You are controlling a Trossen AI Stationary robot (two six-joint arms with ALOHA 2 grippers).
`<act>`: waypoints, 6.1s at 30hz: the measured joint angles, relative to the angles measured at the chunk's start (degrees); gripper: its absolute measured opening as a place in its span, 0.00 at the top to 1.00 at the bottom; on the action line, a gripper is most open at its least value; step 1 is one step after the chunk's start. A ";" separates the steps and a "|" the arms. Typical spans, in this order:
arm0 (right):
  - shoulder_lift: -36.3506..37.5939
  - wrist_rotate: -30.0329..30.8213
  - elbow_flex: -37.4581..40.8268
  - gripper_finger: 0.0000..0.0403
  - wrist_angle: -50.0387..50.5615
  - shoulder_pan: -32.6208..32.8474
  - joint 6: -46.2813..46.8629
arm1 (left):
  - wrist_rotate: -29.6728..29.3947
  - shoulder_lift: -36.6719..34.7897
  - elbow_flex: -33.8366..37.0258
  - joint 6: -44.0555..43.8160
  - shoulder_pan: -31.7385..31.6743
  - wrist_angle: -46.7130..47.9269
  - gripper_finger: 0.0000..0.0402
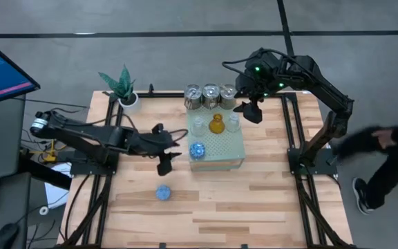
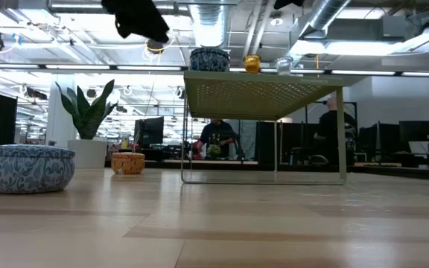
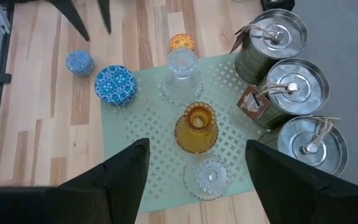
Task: Pick & Place candle stick holders
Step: Put the top blue scented candle on the shelf
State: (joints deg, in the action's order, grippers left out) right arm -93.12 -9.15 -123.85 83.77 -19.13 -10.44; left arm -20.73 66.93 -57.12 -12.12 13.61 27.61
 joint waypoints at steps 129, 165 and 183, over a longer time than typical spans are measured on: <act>-22.32 6.63 8.15 0.23 -4.90 19.54 1.30 | 3.84 -30.85 3.56 7.17 -5.80 -8.36 0.67; -22.21 7.30 8.11 0.71 1.73 20.08 -0.63 | 3.84 -30.85 3.56 7.36 -5.80 -8.36 0.67; -18.15 10.92 8.04 0.76 1.76 19.38 -0.68 | 3.84 -30.85 3.56 7.36 -5.82 -8.34 0.67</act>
State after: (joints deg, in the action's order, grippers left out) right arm -111.27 1.77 -115.81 85.52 0.25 -11.12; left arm -16.89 36.07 -53.56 -4.75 7.79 19.27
